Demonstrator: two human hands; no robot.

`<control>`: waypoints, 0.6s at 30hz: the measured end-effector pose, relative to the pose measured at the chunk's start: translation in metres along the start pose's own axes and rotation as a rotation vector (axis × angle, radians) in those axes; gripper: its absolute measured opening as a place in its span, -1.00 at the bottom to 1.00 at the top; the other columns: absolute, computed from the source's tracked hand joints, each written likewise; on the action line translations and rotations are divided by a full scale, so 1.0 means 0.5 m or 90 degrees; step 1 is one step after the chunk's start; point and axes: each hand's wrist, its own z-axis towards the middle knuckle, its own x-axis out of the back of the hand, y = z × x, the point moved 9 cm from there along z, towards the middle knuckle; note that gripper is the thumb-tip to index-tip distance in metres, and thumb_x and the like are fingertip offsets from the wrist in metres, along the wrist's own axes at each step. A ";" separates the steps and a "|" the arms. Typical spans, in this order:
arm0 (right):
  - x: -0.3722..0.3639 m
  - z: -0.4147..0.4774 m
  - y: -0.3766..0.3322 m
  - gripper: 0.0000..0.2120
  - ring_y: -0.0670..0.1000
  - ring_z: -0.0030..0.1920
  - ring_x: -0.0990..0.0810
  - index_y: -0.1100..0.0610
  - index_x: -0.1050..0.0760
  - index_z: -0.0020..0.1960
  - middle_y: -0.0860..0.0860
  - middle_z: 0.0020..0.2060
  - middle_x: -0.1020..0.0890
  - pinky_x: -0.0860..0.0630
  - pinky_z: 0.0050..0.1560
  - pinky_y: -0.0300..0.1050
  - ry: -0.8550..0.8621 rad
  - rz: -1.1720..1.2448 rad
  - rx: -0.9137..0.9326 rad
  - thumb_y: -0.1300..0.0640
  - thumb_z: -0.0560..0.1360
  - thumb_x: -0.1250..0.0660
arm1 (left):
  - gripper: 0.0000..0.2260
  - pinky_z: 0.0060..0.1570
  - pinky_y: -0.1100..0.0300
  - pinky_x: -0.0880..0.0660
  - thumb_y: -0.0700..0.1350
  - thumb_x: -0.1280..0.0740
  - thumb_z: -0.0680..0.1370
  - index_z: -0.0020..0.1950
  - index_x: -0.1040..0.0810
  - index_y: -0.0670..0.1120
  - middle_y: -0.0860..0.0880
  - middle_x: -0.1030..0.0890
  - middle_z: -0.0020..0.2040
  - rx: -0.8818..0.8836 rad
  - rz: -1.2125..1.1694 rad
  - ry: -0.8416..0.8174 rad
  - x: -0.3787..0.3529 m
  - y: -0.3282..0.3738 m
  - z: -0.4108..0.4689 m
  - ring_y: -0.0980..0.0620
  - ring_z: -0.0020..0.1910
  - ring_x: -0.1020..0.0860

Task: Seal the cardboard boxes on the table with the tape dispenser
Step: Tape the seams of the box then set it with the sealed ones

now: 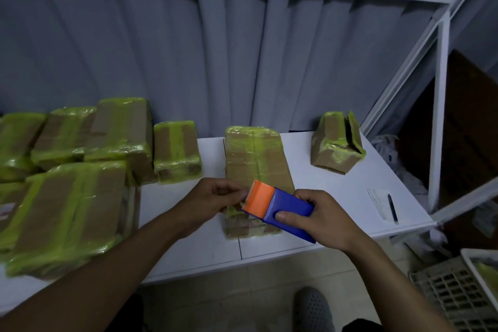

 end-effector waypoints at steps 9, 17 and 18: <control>0.000 0.000 0.008 -0.64 -0.02 -0.18 -0.69 -0.01 -0.61 -0.05 -0.10 -0.21 -0.69 -0.59 -0.18 -0.25 -0.001 0.021 -0.005 -0.25 0.33 -0.48 | -0.75 -0.13 0.12 -0.43 -0.07 -0.27 0.61 -0.16 -0.71 -0.03 -0.05 -0.68 -0.16 0.121 -0.177 0.017 -0.012 -0.024 0.004 0.05 -0.20 -0.61; 0.002 0.003 0.005 -0.78 -0.14 -0.36 -0.59 -0.04 -0.58 -0.18 -0.17 -0.37 -0.62 -0.45 -0.30 -0.34 0.015 -0.010 -0.012 -0.16 0.43 -0.51 | -0.91 -0.34 0.47 -0.41 -0.21 -0.38 0.57 -0.05 -0.69 -0.09 0.10 -0.69 -0.25 0.025 0.057 0.085 0.015 -0.013 0.008 0.30 -0.32 -0.58; 0.000 0.004 0.003 -0.77 -0.13 -0.38 -0.58 -0.04 -0.59 -0.20 -0.16 -0.38 -0.62 -0.44 -0.30 -0.34 0.016 -0.010 -0.010 -0.17 0.43 -0.51 | -0.91 -0.35 0.48 -0.41 -0.21 -0.39 0.57 -0.05 -0.69 -0.08 0.11 -0.68 -0.28 0.026 0.070 0.089 0.019 -0.016 0.009 0.31 -0.34 -0.57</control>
